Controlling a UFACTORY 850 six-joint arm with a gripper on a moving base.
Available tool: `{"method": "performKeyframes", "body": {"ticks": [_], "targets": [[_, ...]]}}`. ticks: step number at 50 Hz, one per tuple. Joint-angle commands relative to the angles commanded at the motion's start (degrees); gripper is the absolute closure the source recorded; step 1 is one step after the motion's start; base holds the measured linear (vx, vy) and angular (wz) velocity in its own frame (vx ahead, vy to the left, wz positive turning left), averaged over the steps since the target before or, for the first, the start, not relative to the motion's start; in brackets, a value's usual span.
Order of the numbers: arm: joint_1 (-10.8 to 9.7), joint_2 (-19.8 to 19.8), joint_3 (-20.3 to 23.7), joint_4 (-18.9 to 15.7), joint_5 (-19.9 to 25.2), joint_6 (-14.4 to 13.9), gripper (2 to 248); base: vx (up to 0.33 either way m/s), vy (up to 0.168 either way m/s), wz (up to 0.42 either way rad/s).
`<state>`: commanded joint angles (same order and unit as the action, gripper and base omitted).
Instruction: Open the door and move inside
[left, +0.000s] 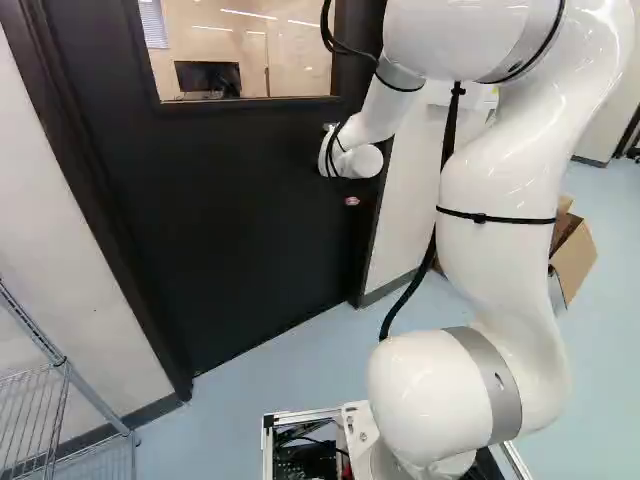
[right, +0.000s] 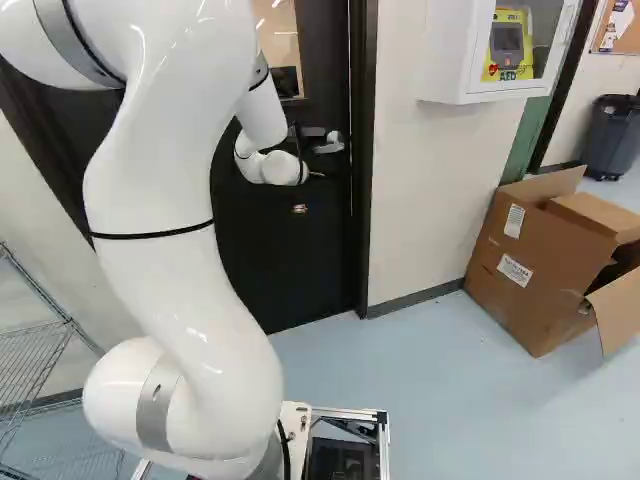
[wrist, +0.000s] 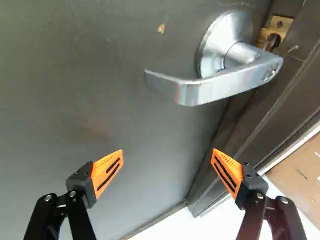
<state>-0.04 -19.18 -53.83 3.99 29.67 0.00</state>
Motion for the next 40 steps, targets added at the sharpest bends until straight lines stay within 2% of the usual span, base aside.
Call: {"method": "performKeyframes", "body": {"ticks": [18,40], "targets": [[0.24,-2.06,-2.50,7.22,-4.45,0.00,3,0.000,0.000,0.000],[1.40,-6.22,-7.70,16.31,-2.96,0.00,3,0.000,0.000,0.000]]}}
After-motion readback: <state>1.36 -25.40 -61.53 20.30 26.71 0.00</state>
